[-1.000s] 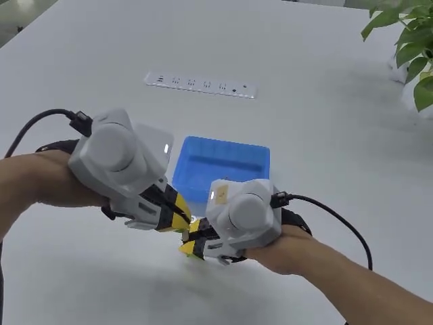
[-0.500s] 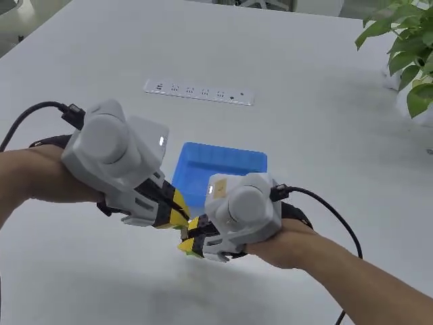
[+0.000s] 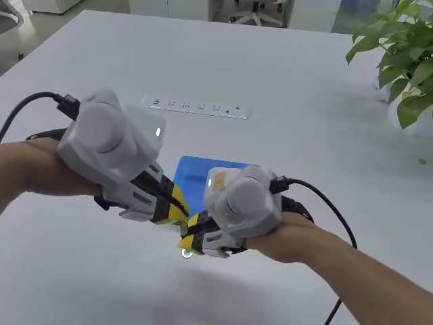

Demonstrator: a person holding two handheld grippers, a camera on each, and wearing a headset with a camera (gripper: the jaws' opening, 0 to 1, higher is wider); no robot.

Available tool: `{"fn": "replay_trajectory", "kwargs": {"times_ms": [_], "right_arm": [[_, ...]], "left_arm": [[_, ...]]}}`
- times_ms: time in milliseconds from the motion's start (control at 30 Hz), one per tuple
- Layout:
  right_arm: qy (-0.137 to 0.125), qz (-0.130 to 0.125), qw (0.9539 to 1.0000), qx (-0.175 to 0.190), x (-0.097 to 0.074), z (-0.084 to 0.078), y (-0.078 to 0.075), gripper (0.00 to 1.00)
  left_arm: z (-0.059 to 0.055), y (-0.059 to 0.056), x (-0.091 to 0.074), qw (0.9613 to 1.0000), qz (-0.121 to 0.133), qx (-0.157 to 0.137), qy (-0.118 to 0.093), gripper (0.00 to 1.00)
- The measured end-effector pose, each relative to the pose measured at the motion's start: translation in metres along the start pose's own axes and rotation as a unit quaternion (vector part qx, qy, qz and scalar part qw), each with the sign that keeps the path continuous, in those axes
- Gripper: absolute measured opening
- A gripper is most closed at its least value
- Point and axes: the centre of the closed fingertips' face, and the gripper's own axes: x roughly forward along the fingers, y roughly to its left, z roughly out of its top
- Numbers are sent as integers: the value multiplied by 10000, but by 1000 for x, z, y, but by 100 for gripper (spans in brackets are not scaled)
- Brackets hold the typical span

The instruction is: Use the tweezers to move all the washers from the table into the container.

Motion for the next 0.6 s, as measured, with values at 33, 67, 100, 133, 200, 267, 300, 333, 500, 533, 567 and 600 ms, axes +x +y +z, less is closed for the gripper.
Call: {"fn": "replay_trajectory", "kwargs": {"times_ms": [33,67,100,133,200,267,300,333,500,533,567,600], "right_arm": [[5,-9,10000,-9,-1,1,-1,9],[9,-18,10000,-7,-3,2,-3,9],[15,-40,10000,-19,-5,3,-6,9],[18,-55,10000,-22,-6,4,-8,9],[20,-87,10000,-19,-10,7,-13,9],[26,-124,9999,-14,-12,8,-18,9],[28,-142,9999,-14,-14,8,-20,9],[28,-154,9999,-17,-15,9,-22,9],[30,-217,9998,-33,-21,11,-33,9],[26,-231,9997,-31,-22,12,-35,9],[26,-241,9997,-29,-22,12,-37,9],[26,-252,9997,-32,-23,12,-39,9]], "left_arm": [[1,1,-1,10000,6,11,-3,6],[4,4,-2,10000,23,37,-10,6],[5,5,-3,10000,28,50,-10,6],[7,8,-5,10000,43,82,-3,6],[10,12,-7,9999,55,113,-9,6],[13,16,-8,9999,81,150,-8,6],[14,18,-9,9998,95,168,-11,6],[15,19,-9,9998,106,186,-16,6],[20,29,-12,9996,147,253,-30,6],[21,31,-12,9995,156,268,-28,6],[22,33,-12,9995,163,281,-24,6],[23,36,-12,9994,169,294,-23,6]]}}
